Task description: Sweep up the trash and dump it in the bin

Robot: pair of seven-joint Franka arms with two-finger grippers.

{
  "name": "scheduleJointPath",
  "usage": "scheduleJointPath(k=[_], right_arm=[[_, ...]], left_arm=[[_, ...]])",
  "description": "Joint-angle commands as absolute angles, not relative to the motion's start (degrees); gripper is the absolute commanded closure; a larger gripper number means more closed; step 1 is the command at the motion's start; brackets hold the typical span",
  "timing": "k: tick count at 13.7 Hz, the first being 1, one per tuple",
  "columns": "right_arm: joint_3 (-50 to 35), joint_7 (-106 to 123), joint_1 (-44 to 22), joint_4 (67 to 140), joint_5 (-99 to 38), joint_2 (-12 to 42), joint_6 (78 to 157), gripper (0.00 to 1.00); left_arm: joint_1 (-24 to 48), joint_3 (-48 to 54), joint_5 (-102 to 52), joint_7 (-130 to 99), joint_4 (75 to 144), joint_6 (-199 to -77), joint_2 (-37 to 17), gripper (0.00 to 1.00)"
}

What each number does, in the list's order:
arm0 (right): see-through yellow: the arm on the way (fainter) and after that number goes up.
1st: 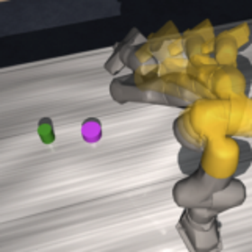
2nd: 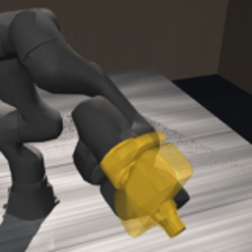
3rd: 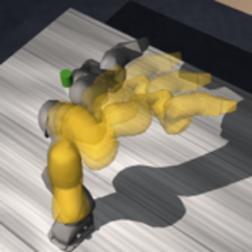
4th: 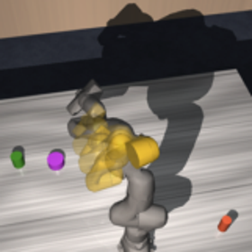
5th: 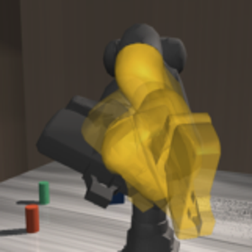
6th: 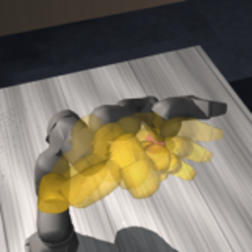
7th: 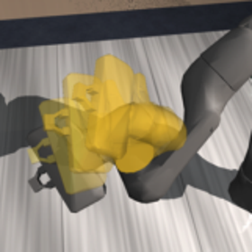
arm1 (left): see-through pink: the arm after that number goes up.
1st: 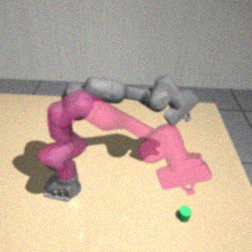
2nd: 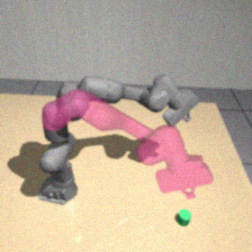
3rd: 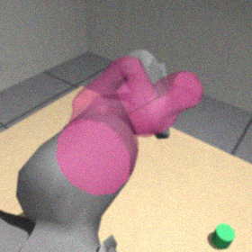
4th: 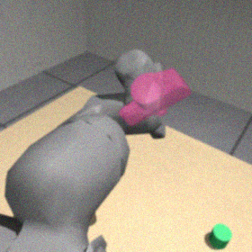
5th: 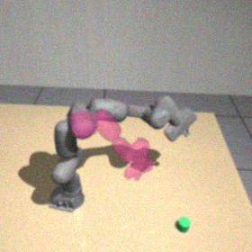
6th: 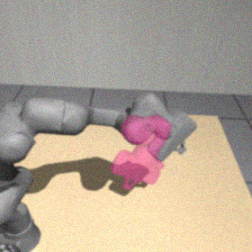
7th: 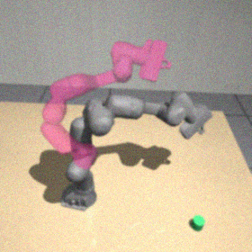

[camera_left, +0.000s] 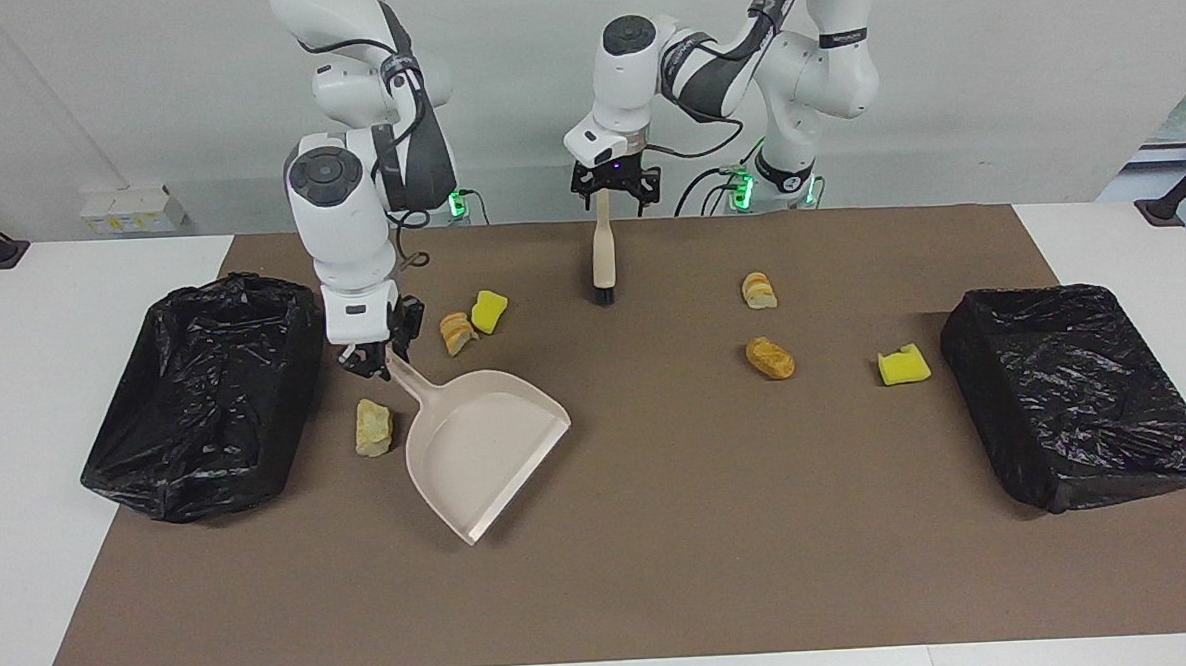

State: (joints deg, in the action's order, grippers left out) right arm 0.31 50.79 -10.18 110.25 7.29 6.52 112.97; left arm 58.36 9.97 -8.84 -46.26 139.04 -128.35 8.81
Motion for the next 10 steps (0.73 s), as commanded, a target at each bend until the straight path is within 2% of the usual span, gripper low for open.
scheduleJointPath(k=[1, 3, 4, 6, 8, 9, 10], right_arm=[[0.0, 54.3, -11.3, 113.5, 8.8, 3.7, 112.8, 1.00], [-0.1, 56.2, -11.7, 114.3, 10.1, 3.0, 112.7, 1.00], [-0.1, 57.6, -12.3, 114.3, 10.3, 2.9, 112.5, 1.00], [-0.1, 57.8, -14.2, 114.3, 11.2, 2.8, 112.6, 1.00], [-0.1, 57.9, -16.3, 114.1, 13.9, 2.6, 112.5, 1.00], [-0.1, 57.9, -16.3, 114.0, 14.0, 2.6, 112.5, 1.00], [-0.2, 58.0, -16.3, 113.6, 14.0, 2.8, 112.4, 1.00]], left_arm=[[61.0, 8.8, -9.6, -47.1, 141.2, -130.8, 9.2, 0.00], [61.8, 8.9, -9.7, -47.9, 142.2, -131.4, 8.2, 0.00], [62.2, 8.8, -9.7, -48.8, 142.2, -132.0, 7.1, 0.05], [62.2, 8.8, -9.7, -50.1, 141.9, -132.4, 6.7, 0.52], [61.6, 8.6, -9.6, -49.5, 141.1, -131.4, 6.9, 0.87], [61.5, 8.5, -9.2, -49.5, 140.9, -131.2, 6.9, 1.00], [61.4, 8.4, -8.4, -49.5, 140.9, -130.6, 7.0, 1.00]])
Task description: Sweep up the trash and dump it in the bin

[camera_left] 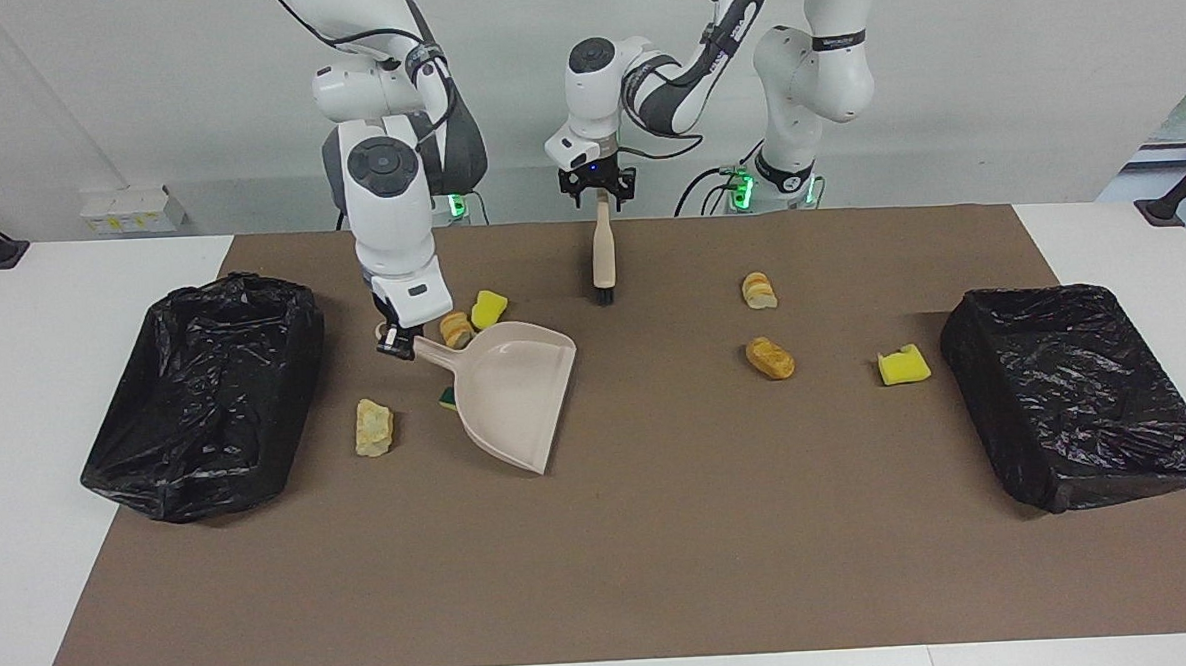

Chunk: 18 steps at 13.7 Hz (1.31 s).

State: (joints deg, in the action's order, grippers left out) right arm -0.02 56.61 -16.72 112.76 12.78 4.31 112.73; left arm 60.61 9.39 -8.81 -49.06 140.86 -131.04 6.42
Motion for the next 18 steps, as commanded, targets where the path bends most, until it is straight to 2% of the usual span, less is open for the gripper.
scheduleJointPath(k=[1, 5, 11, 15, 18], right_arm=[[-0.2, 58.0, -16.3, 113.4, 14.0, 2.9, 112.4, 1.00], [-0.2, 58.1, -16.3, 112.1, 14.0, 3.4, 111.8, 1.00], [-0.4, 58.1, -18.1, 112.2, 14.2, 3.3, 112.1, 1.00], [-1.2, 58.0, -20.9, 112.2, 14.5, 3.1, 112.9, 1.00], [-2.6, 57.3, -21.6, 112.2, 13.5, 3.1, 113.6, 1.00]], left_arm=[[61.3, 8.3, -7.4, -49.4, 140.9, -130.0, 7.4, 1.00], [53.1, 8.2, -2.4, -42.1, 136.8, -119.7, 10.1, 1.00], [32.9, 7.9, -1.3, -35.2, 135.9, -112.3, 15.5, 1.00], [17.9, 7.9, 6.0, -31.0, 134.5, -112.9, 14.7, 1.00], [5.0, 7.9, 6.5, -16.8, 131.2, -115.9, 10.5, 1.00]])
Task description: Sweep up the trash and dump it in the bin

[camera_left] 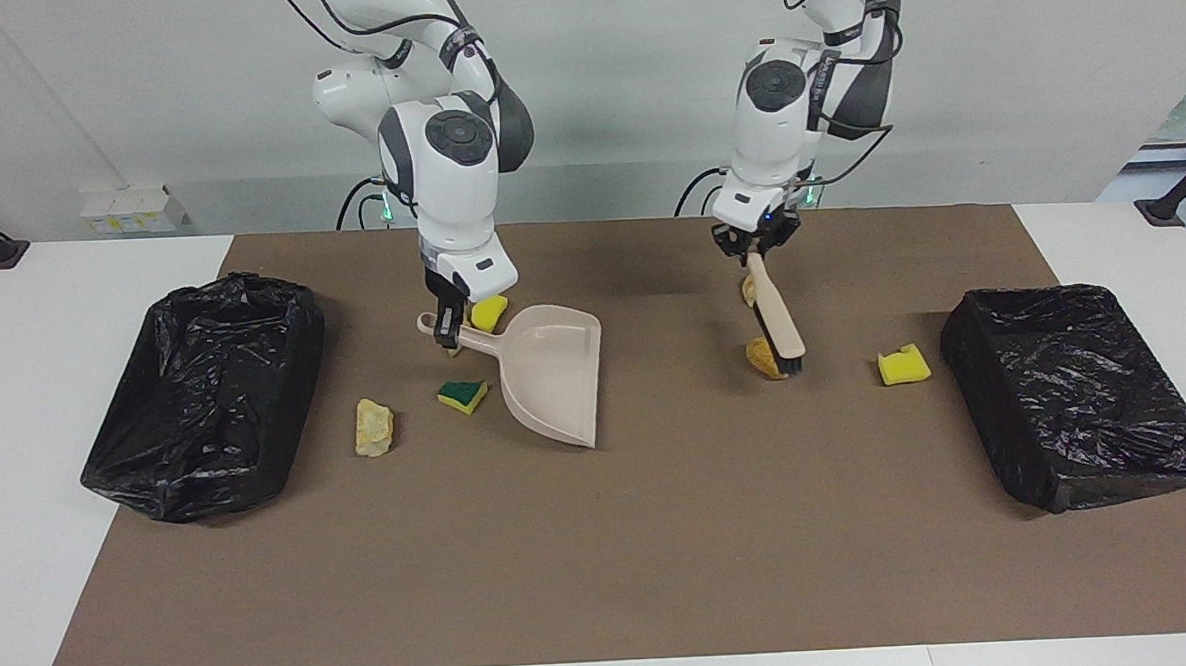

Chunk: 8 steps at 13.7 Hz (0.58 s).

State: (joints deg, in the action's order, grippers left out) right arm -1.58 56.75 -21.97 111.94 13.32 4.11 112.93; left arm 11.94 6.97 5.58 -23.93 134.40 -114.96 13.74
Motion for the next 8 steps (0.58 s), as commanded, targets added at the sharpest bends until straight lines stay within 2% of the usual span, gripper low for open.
scheduleJointPath(k=[1, 3, 4, 8], right_arm=[[-3.3, 57.0, -21.7, 112.1, 11.8, 3.4, 114.6, 1.00], [-3.7, 56.0, -24.2, 112.2, 10.9, 5.2, 116.4, 1.00], [-3.7, 55.7, -25.0, 112.1, 10.9, 5.5, 116.6, 1.00], [-3.8, 53.5, -26.5, 112.7, 10.8, 7.0, 118.4, 1.00]], left_arm=[[1.3, 7.9, 6.6, -11.9, 129.3, -116.0, 8.6, 1.00], [-4.5, 7.9, 8.2, -6.7, 124.8, -115.9, 3.5, 1.00], [-5.3, 7.9, 11.5, -6.4, 124.2, -116.0, 1.8, 1.00], [-6.6, 7.9, 14.2, -6.7, 126.1, -115.9, 1.0, 1.00]])
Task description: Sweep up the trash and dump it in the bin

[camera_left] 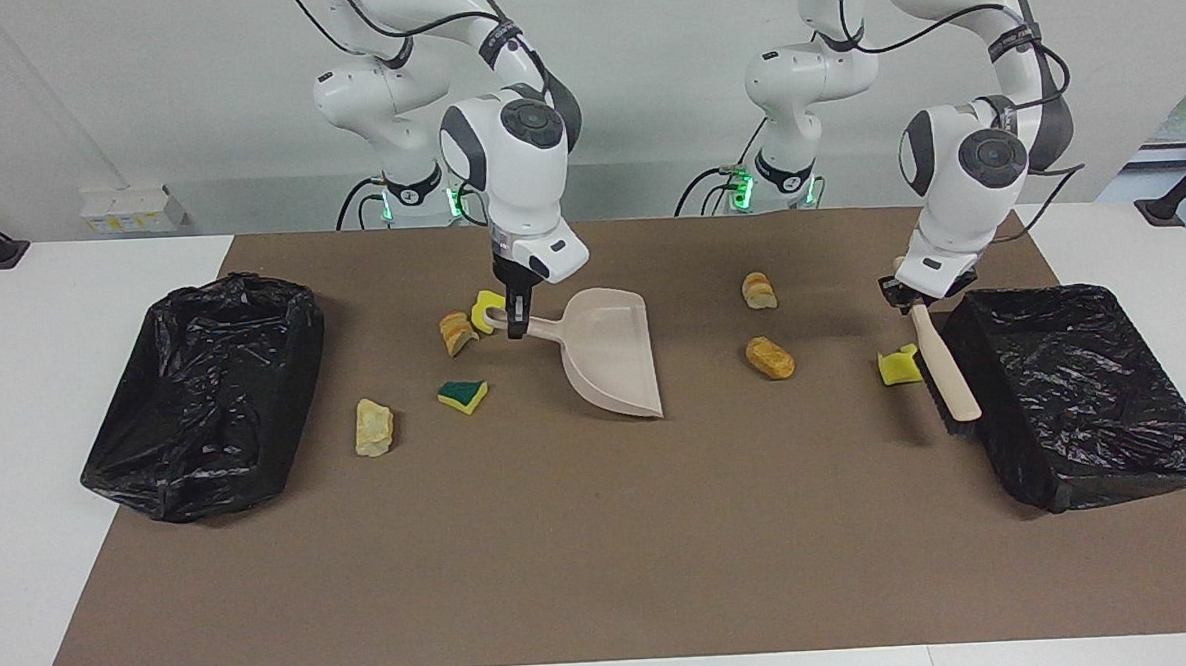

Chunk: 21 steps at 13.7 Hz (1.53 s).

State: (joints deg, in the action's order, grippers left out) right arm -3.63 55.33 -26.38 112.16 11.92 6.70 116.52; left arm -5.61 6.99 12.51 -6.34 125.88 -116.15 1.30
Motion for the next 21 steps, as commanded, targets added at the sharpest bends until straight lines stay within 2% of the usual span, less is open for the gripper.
scheduleJointPath(k=[1, 5, 9, 16, 21], right_arm=[[-3.8, 53.1, -26.7, 112.7, 10.8, 7.2, 118.5, 1.00], [-3.8, 53.1, -27.4, 113.0, 10.7, 7.2, 118.2, 1.00], [-3.8, 53.1, -27.4, 113.1, 10.7, 7.1, 117.9, 1.00], [-3.8, 53.2, -27.3, 113.1, 10.7, 7.0, 117.4, 1.00], [-3.8, 53.2, -27.3, 113.4, 10.7, 7.0, 117.4, 1.00]], left_arm=[[-6.9, 7.9, 14.3, -6.8, 127.2, -115.9, 0.9, 1.00], [-4.7, 8.4, 14.3, -6.9, 129.5, -113.0, 1.5, 1.00], [4.6, 8.4, 13.4, -14.1, 129.2, -110.4, 1.9, 1.00], [13.7, 8.6, 6.7, -24.5, 128.8, -109.2, 2.4, 1.00], [14.1, 8.6, 6.5, -25.1, 125.9, -105.0, 5.4, 1.00]])
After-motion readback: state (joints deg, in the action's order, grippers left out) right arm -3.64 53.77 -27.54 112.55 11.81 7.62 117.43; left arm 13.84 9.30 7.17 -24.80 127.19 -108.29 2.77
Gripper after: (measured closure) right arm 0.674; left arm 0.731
